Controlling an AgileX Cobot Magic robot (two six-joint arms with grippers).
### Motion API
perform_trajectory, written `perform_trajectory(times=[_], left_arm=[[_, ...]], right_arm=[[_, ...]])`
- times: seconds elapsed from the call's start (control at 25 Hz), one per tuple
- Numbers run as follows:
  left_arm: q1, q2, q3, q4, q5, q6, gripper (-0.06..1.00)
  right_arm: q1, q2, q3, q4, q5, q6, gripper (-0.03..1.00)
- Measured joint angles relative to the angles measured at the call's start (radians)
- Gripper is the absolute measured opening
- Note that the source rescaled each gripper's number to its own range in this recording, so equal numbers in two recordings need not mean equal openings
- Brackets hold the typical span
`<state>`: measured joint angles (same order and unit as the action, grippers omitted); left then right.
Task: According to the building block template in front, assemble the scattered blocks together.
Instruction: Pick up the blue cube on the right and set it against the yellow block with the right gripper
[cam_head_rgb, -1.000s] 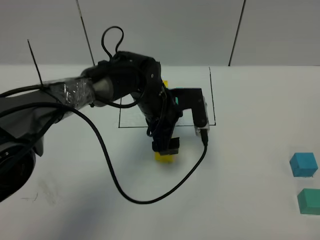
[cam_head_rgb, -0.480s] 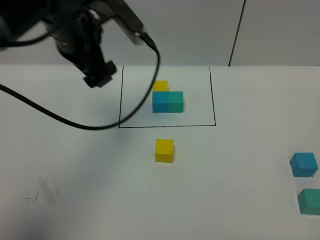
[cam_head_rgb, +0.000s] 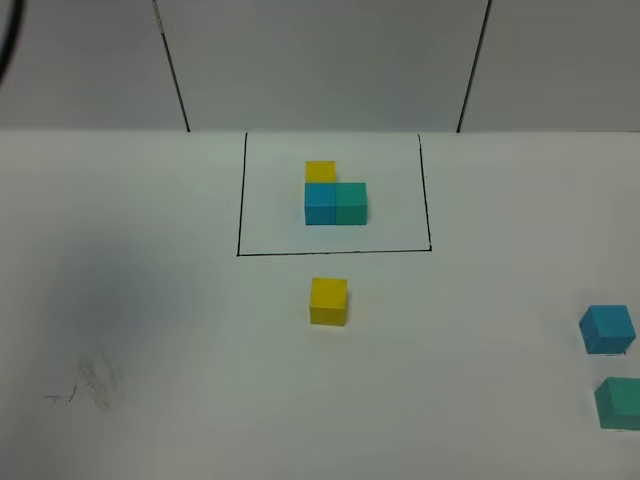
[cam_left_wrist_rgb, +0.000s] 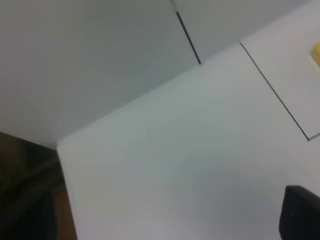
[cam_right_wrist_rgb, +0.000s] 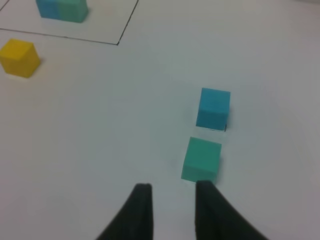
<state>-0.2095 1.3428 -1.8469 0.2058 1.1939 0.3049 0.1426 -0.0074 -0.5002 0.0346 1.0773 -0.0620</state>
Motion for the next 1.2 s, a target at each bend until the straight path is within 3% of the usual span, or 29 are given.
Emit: perform_trajectory(times=[0.16, 0.44, 0.72, 0.92, 1.2], left_arm=[[0.001, -0.228, 0.109, 0.011, 0.0, -0.04, 0.9], [0.001, -0.73, 0.505, 0.038, 0.0, -0.133, 0.86], [0.001, -1.169, 0.867, 0.014, -0.03, -0.328, 0.84], [0.001, -1.335, 1.061, 0.015, -0.085, -0.481, 0.82], [0.011, -1.349, 1.211, -0.03, -0.097, -0.51, 0.8]], right_arm=[[0.0, 0.0, 0.0, 0.0, 0.0, 0.0, 0.0], [0.0, 0.0, 0.0, 0.0, 0.0, 0.0, 0.0], [0.0, 0.0, 0.0, 0.0, 0.0, 0.0, 0.0], [0.0, 0.0, 0.0, 0.0, 0.0, 0.0, 0.0], [0.0, 0.0, 0.0, 0.0, 0.0, 0.0, 0.0]])
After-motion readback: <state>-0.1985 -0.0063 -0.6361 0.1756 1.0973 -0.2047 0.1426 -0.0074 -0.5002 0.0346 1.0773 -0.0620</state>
